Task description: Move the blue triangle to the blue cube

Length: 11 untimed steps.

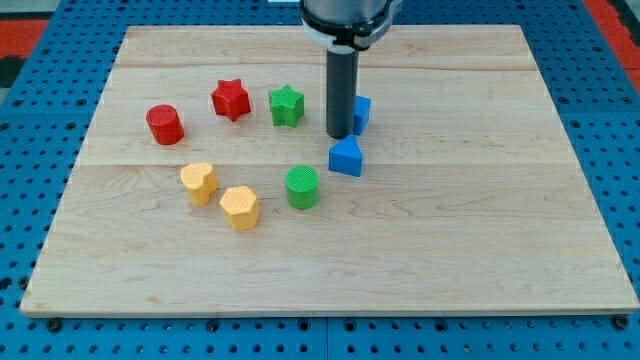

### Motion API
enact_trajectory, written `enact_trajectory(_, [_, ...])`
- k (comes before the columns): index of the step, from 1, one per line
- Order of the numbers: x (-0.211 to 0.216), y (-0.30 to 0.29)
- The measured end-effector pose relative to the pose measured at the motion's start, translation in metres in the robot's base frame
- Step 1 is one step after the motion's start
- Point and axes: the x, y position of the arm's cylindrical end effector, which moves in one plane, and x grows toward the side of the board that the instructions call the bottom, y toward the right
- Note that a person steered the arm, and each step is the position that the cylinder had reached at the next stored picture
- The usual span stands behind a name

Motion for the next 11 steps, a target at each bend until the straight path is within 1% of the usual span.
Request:
enact_trajectory(2, [-0.06,0.029])
enact_trajectory(3, [0.021,0.066])
enact_trajectory(4, [0.088,0.056])
enact_trajectory(5, [0.079,-0.012])
enact_trajectory(6, [0.031,-0.004])
enact_trajectory(7, [0.007,0.052])
enact_trajectory(8, [0.024,0.068])
enact_trajectory(9, [-0.019,0.062])
enact_trajectory(10, [-0.045,0.06])
enact_trajectory(11, [-0.058,0.05])
